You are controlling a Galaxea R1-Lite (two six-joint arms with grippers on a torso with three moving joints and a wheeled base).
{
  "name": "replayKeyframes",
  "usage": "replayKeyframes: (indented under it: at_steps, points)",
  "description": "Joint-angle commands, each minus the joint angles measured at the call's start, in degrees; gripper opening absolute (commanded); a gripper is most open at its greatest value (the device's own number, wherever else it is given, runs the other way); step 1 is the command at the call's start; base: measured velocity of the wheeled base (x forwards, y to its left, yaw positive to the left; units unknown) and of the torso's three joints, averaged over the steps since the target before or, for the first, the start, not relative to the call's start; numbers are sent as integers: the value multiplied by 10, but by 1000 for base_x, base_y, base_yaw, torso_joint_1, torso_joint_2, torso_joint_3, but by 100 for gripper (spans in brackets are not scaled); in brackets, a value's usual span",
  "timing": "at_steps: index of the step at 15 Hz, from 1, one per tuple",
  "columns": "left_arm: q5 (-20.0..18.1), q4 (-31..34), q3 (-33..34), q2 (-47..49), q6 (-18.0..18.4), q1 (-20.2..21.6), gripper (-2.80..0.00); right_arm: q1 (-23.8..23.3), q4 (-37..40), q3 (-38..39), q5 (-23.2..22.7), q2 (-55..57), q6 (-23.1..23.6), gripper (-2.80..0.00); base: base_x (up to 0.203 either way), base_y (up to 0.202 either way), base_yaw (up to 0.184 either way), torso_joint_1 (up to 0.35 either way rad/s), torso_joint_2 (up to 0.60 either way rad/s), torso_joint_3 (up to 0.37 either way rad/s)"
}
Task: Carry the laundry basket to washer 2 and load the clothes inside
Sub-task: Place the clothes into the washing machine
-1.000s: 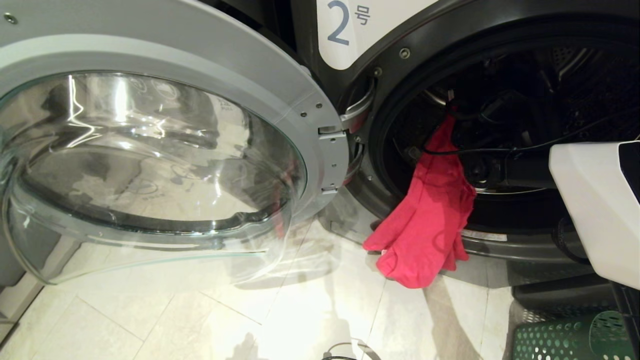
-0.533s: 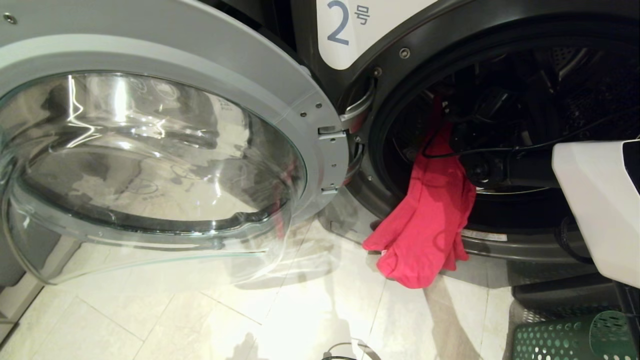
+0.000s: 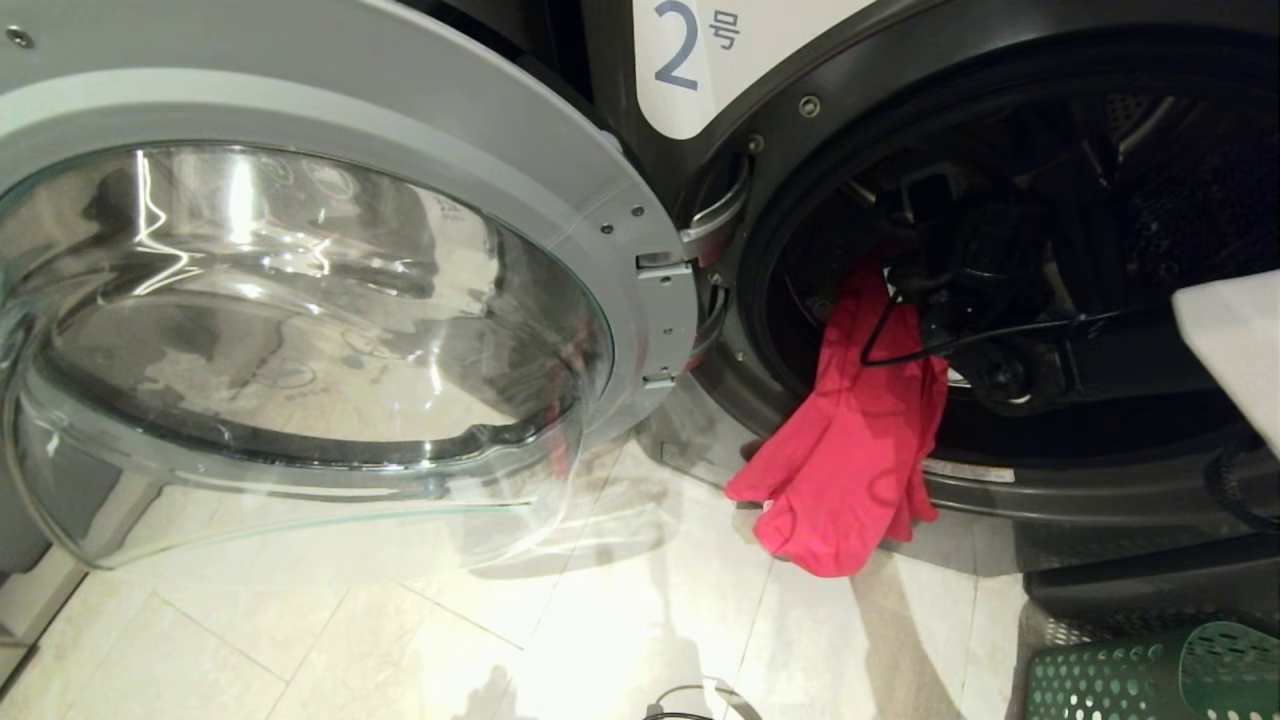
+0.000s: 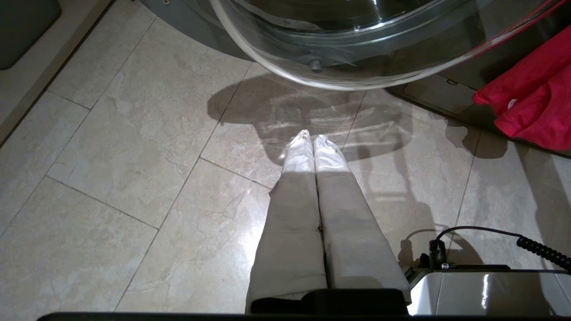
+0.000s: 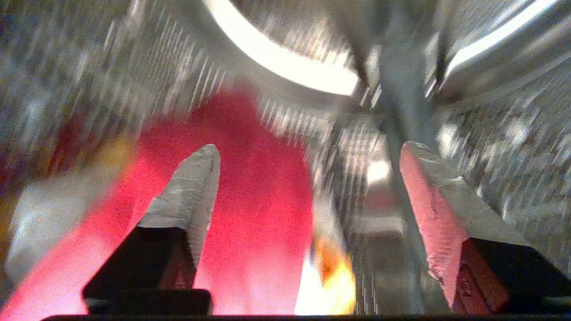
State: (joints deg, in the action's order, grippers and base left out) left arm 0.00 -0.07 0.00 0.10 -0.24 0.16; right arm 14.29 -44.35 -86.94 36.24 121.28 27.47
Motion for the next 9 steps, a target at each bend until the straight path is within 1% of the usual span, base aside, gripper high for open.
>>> replayKeyframes:
  at_steps: [1,3,5,7,8,9]
  points:
    - [0,0,0,0,0,0,-280,14,34,82,2,-98,-30,0,0,0,0,0,0,0]
    - [0,0,0,0,0,0,-280,40,93,158,2,-175,-77,0,0,0,0,0,0,0]
    - [0,0,0,0,0,0,-280,69,131,227,2,-244,-112,0,0,0,0,0,0,0]
    - [0,0,0,0,0,0,-280,93,149,315,2,-290,-140,0,0,0,0,0,0,0]
    - [0,0,0,0,0,0,-280,107,154,360,2,-311,-163,0,0,0,0,0,0,0]
    - [0,0,0,0,0,0,-280,121,162,403,2,-331,-197,0,0,0,0,0,0,0]
